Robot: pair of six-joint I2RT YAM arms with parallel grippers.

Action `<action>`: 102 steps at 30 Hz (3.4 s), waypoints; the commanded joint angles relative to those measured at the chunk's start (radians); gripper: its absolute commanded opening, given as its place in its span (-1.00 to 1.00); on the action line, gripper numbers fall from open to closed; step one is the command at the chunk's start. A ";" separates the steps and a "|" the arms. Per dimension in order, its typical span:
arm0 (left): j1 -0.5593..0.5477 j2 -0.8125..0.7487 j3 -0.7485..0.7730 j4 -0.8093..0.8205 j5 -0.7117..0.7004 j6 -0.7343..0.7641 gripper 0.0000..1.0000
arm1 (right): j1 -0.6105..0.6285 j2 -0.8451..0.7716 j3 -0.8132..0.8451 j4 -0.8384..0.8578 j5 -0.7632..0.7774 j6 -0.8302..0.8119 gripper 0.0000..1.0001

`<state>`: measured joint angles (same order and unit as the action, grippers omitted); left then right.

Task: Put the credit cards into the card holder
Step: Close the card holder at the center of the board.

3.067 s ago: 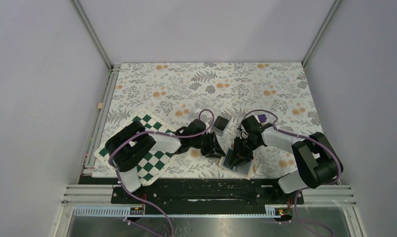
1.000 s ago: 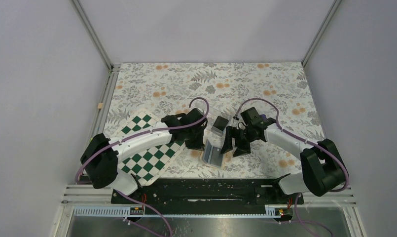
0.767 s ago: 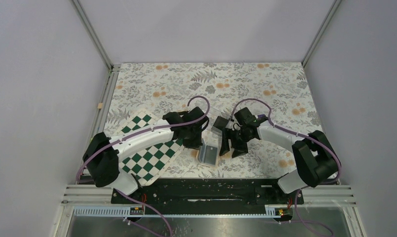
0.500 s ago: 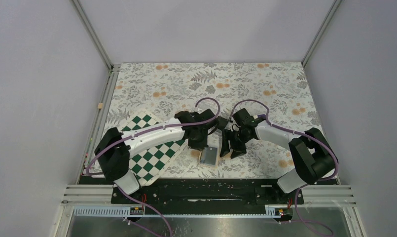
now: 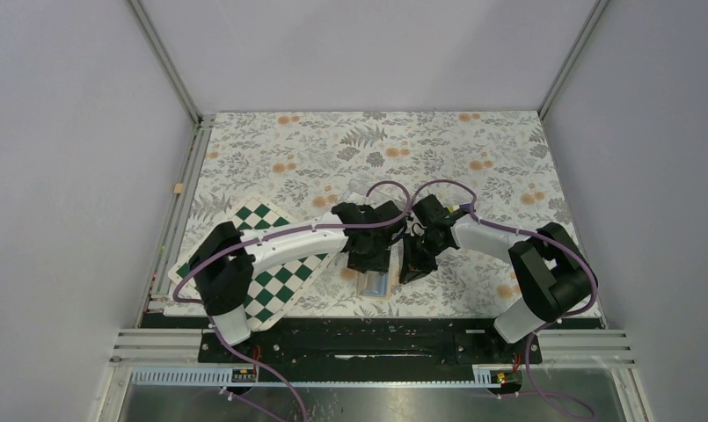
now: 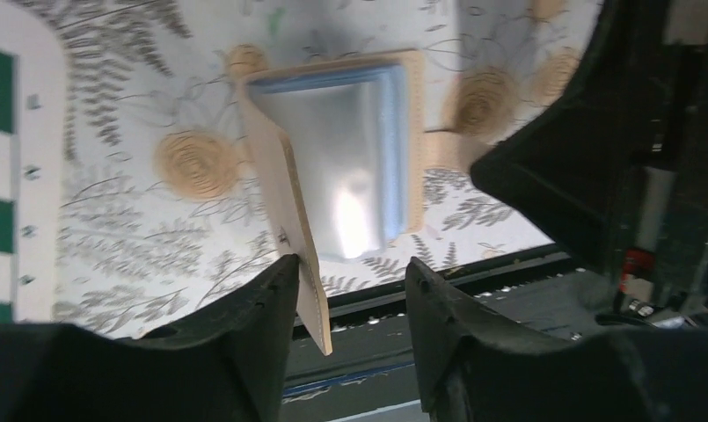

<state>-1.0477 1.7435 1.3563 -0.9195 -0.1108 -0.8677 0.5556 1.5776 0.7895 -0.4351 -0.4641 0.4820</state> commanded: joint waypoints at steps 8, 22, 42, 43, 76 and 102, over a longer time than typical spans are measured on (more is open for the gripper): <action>-0.001 0.018 -0.157 0.438 0.292 -0.066 0.03 | 0.010 -0.029 0.005 0.020 -0.041 0.032 -0.73; 0.091 -0.093 -0.448 0.811 0.396 -0.147 0.12 | 0.010 -0.026 -0.013 0.135 -0.154 0.085 -0.62; 0.192 -0.240 -0.578 0.673 0.424 -0.100 -0.91 | 0.009 -0.011 -0.032 0.136 -0.236 0.116 -0.44; 0.191 -0.219 -0.564 0.671 0.441 -0.093 -1.00 | 0.009 -0.007 -0.026 0.128 -0.240 0.112 -0.42; 0.175 -0.030 -0.390 0.449 0.407 0.002 -1.00 | -0.019 -0.033 0.188 0.018 -0.200 0.054 0.22; 0.179 -0.130 -0.392 0.673 0.529 -0.090 -0.32 | -0.034 0.233 0.133 0.132 -0.166 0.041 -0.38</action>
<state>-0.8669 1.6497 0.9493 -0.3496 0.3588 -0.9142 0.5110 1.7878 0.9543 -0.2539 -0.6872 0.5327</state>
